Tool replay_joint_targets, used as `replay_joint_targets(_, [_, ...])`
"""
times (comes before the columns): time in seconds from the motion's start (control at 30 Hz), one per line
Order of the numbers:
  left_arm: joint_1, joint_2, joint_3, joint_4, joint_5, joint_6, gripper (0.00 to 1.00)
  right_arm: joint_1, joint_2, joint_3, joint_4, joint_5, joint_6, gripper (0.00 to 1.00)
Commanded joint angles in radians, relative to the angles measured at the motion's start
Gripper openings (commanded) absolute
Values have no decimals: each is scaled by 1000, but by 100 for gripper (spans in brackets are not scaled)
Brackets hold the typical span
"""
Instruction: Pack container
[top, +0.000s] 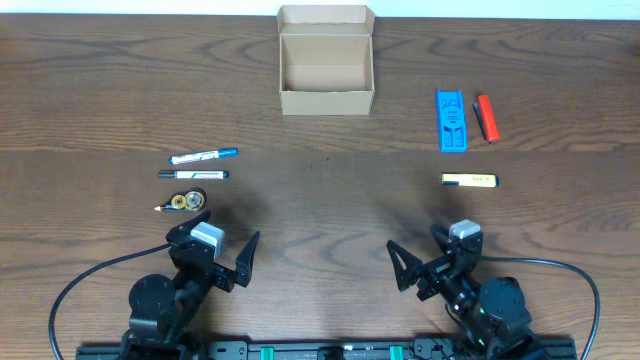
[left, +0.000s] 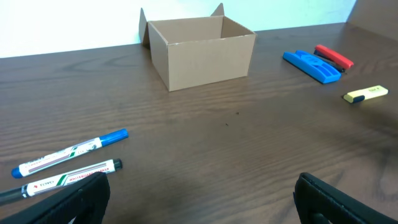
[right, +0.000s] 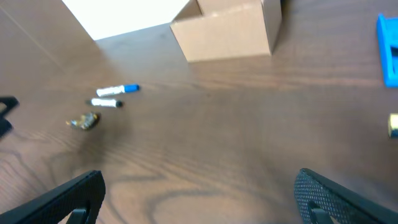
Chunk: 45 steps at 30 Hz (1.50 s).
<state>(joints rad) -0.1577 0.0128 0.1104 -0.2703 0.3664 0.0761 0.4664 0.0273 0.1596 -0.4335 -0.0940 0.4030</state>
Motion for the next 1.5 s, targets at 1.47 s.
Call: replay_joint_targets(1.47, [7,-8,-24,-4,-4,7,95,-180,2026,1543,111,24,-269,99])
